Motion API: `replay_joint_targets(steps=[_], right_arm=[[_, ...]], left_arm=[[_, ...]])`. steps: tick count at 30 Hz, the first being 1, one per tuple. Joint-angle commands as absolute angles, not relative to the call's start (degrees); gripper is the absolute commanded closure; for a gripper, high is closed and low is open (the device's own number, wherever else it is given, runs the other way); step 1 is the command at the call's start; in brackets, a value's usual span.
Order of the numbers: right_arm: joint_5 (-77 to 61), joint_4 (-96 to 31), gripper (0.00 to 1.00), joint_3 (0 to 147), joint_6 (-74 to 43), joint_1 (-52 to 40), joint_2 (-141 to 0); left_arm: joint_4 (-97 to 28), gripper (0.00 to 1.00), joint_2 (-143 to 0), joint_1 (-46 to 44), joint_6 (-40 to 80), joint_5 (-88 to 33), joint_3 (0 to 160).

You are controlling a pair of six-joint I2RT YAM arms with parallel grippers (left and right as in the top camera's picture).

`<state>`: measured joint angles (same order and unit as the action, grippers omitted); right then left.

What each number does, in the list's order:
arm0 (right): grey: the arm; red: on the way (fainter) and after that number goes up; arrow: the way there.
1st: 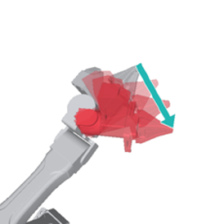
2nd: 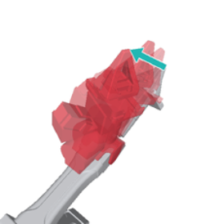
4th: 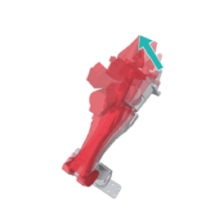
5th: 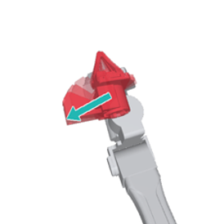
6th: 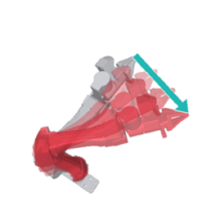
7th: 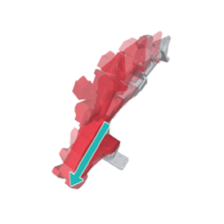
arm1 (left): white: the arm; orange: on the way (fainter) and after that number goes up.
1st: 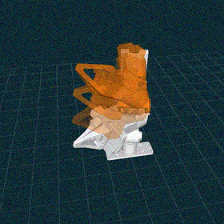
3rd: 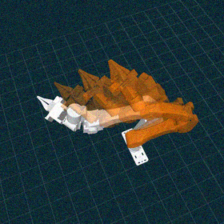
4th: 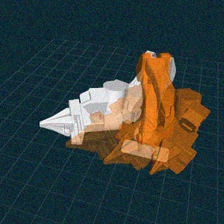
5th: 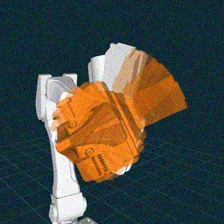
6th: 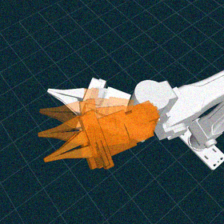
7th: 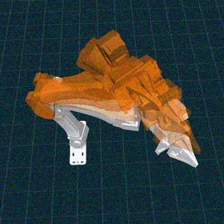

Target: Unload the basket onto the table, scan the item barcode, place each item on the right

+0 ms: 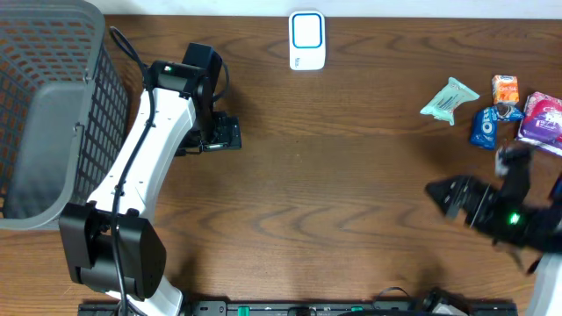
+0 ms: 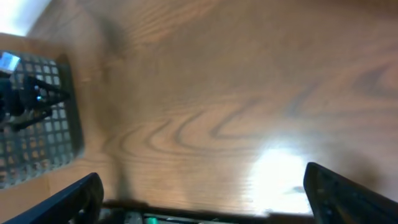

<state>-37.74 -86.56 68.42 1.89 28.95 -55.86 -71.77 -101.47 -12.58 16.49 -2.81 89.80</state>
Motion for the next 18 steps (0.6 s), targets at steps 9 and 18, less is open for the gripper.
replay_joint_targets(steps=[9,18], right_arm=[[-34.0,-90.4,0.01,60.5,-8.1,28.4,-48.1],[-31.1,-89.0,0.01,60.5,-7.5,28.4,-48.1]], left_arm=[[-71.9,0.02,-101.1,-12.6,16.3,-2.3,90.2],[-71.9,0.02,-101.1,-12.6,16.3,-2.3,90.2]])
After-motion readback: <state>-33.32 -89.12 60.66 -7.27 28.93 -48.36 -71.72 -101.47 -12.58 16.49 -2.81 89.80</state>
